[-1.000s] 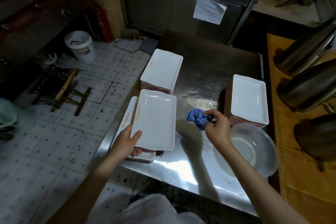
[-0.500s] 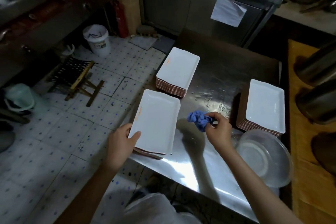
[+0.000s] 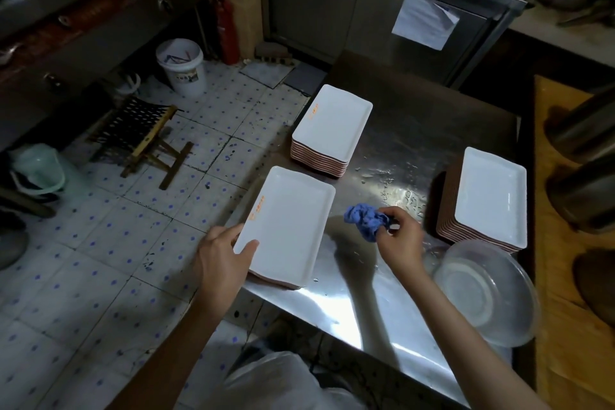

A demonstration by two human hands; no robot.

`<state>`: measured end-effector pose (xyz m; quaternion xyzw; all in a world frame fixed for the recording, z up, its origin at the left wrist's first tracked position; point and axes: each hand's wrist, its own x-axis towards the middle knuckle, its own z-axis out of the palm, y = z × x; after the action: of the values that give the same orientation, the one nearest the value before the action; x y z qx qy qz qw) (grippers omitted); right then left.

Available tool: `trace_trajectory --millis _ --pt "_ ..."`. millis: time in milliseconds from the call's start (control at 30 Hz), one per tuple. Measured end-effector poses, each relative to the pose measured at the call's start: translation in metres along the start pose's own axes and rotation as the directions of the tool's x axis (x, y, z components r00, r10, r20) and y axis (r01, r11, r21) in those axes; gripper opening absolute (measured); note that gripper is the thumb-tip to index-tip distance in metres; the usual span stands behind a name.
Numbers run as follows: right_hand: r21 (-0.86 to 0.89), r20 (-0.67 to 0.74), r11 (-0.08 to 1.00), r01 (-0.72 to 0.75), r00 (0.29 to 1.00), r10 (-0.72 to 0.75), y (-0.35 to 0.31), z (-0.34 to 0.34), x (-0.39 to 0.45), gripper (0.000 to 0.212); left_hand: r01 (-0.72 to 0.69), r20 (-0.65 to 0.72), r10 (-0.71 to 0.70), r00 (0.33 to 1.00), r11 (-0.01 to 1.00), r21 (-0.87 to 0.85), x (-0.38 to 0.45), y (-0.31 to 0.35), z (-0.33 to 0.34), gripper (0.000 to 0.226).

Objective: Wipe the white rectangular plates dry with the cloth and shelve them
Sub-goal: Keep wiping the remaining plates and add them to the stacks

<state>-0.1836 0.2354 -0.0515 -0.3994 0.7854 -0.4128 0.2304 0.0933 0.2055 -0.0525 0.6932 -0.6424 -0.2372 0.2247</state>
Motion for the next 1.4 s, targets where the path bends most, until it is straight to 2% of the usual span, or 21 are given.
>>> trace_trajectory --millis 167,367,467,567,700,933,1133,1400 --pt "0.029 -0.025 0.999 0.027 0.999 -0.026 0.001 -0.006 0.000 0.028 -0.013 -0.041 0.014 0.999 1.000 0.026 -0.001 -0.001 0.007 0.040" --pt "0.058 -0.073 0.998 0.033 0.997 -0.029 0.007 -0.031 0.000 0.027 -0.071 -0.067 0.074 0.995 0.997 0.041 -0.006 0.019 0.019 0.032" --pt "0.083 -0.089 0.996 0.023 0.996 -0.015 0.018 -0.051 0.001 0.029 -0.138 -0.052 0.140 0.989 0.990 0.039 -0.011 0.037 0.030 0.030" --pt "0.127 -0.106 0.992 0.016 0.994 -0.002 0.028 -0.073 -0.001 0.028 -0.212 -0.005 0.212 0.977 0.977 -0.010 -0.019 0.061 0.047 0.029" --pt "0.102 -0.138 0.995 0.009 0.990 0.005 0.041 -0.105 -0.003 0.026 -0.332 0.119 0.336 0.934 0.942 -0.049 -0.033 0.100 0.079 0.026" --pt "0.088 -0.159 0.996 0.009 0.987 0.006 0.062 -0.152 -0.001 0.025 -0.430 0.260 0.452 0.853 0.892 -0.141 -0.044 0.171 0.134 0.025" --pt "0.102 -0.184 0.995 -0.020 0.982 0.039 0.082 -0.178 0.001 0.023 -0.462 0.344 0.477 0.809 0.877 -0.129 -0.035 0.223 0.168 0.028" --pt "0.161 -0.267 0.981 -0.111 0.952 0.151 0.092 -0.191 0.000 0.029 -0.480 0.451 0.444 0.775 0.877 -0.039 -0.003 0.268 0.212 0.050"
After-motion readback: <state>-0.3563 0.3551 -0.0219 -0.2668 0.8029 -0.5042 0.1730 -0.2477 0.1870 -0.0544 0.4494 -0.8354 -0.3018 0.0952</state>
